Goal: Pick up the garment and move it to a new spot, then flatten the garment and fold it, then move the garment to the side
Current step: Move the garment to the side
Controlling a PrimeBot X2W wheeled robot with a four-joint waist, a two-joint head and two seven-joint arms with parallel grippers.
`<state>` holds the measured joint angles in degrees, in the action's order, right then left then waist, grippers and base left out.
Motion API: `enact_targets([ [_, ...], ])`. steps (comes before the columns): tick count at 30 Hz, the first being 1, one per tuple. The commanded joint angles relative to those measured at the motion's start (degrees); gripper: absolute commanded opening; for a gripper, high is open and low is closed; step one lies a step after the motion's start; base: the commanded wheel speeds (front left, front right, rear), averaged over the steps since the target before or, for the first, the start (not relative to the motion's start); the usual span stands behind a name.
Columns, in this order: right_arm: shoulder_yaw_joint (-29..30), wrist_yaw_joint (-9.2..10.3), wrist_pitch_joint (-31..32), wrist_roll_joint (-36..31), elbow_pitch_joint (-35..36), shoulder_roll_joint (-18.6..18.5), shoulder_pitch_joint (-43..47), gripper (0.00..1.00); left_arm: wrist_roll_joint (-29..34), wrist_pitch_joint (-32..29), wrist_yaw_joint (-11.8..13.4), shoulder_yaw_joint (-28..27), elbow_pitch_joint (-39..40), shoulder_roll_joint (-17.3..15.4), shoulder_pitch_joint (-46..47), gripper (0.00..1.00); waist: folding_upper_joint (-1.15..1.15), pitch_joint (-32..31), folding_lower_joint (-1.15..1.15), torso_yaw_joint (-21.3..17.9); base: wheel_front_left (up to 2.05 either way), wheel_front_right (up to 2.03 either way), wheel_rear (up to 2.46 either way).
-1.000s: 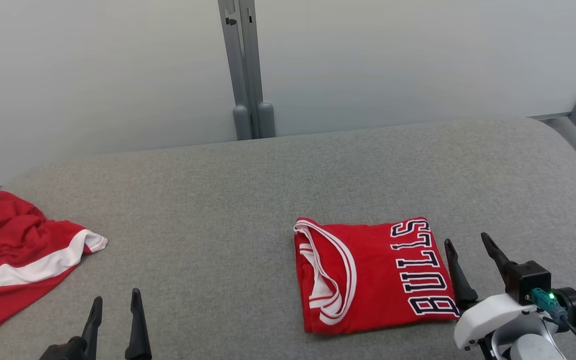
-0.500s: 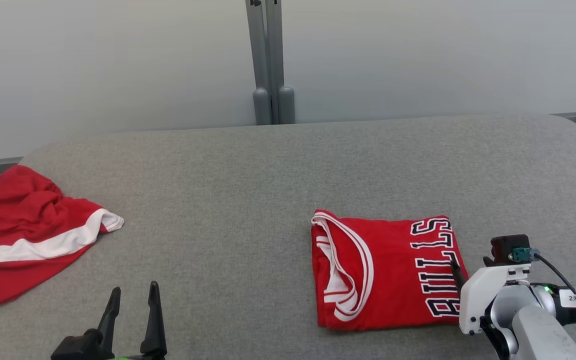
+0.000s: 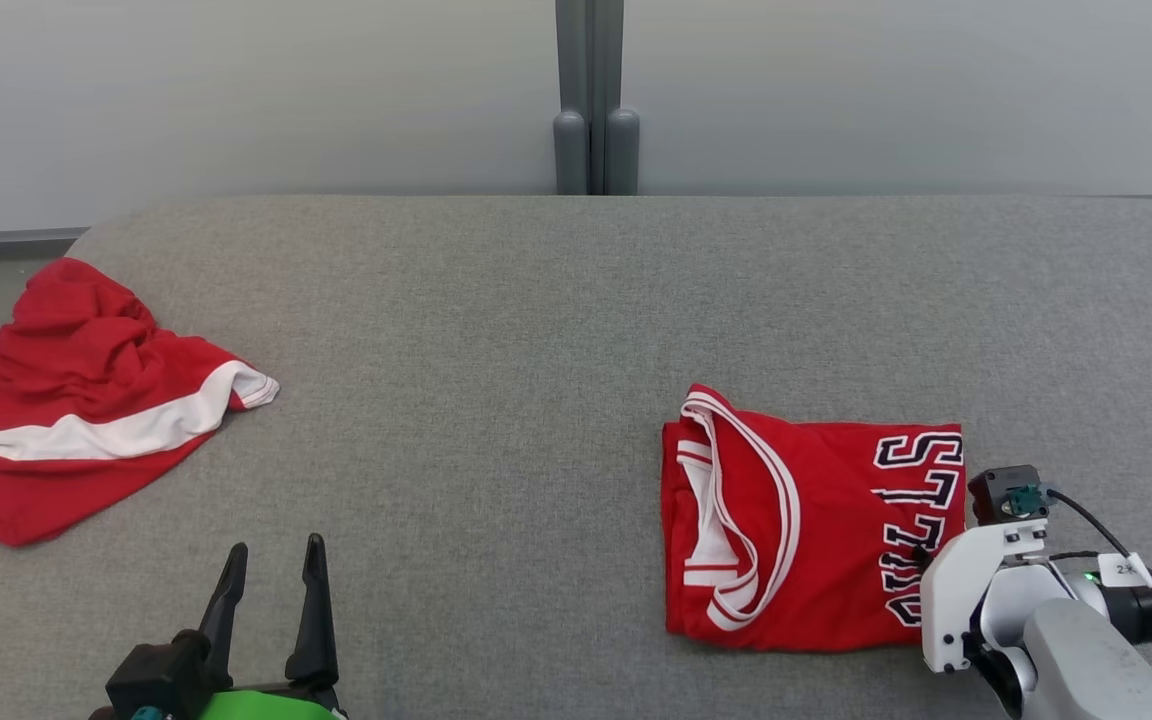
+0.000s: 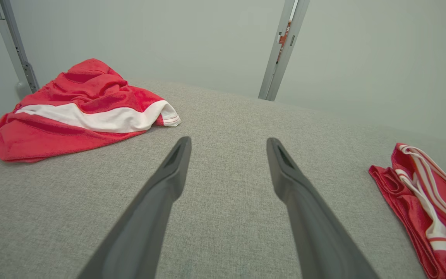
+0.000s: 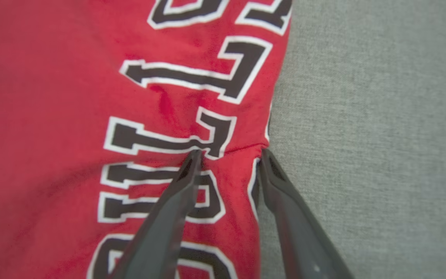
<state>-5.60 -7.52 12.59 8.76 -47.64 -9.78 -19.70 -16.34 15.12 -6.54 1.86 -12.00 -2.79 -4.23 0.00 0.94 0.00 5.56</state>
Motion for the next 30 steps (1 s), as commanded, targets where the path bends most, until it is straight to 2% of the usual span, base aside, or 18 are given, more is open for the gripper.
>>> enact_targets([
  [1, -2.02, 0.12, 0.64, 0.39, -1.84, -0.92, 0.47, 0.00, 0.88, 0.01, -0.17, -0.18, 0.10, -0.24, 0.99, 1.00, 0.00, 0.57, 0.00, 0.04, 0.00, 0.00, 0.00],
  [12, -9.54, 0.15, -1.51, -0.60, 0.47, -5.70, -5.15, 0.00, -0.34, 0.01, 0.11, -0.05, 1.44, -0.23, 2.06, 1.00, 0.00, 2.57, 0.00, -2.04, 0.00, 0.00, 0.00],
  [17, -14.04, 0.10, -1.58, -0.46, 3.17, -8.04, -9.61, 0.00, -0.13, 0.01, 0.79, -1.36, 3.43, -0.24, 3.23, 1.00, 0.00, 5.17, 0.00, -5.22, 0.00, 0.00, 0.00],
  [21, -16.58, 0.10, -1.85, -0.79, 5.11, -10.62, -13.37, 0.00, 1.12, 0.00, 1.10, -3.53, 6.18, -0.24, 4.40, 1.00, 0.00, 8.33, 0.00, -9.24, 0.00, 0.00, 0.00],
  [30, -12.94, 0.10, -5.27, -3.54, 4.88, -17.43, -19.74, 0.00, 2.90, 0.01, 0.54, -4.10, 11.64, -0.24, 7.65, 1.00, 0.00, 15.17, 0.00, -16.69, 0.00, 0.00, 0.00],
])
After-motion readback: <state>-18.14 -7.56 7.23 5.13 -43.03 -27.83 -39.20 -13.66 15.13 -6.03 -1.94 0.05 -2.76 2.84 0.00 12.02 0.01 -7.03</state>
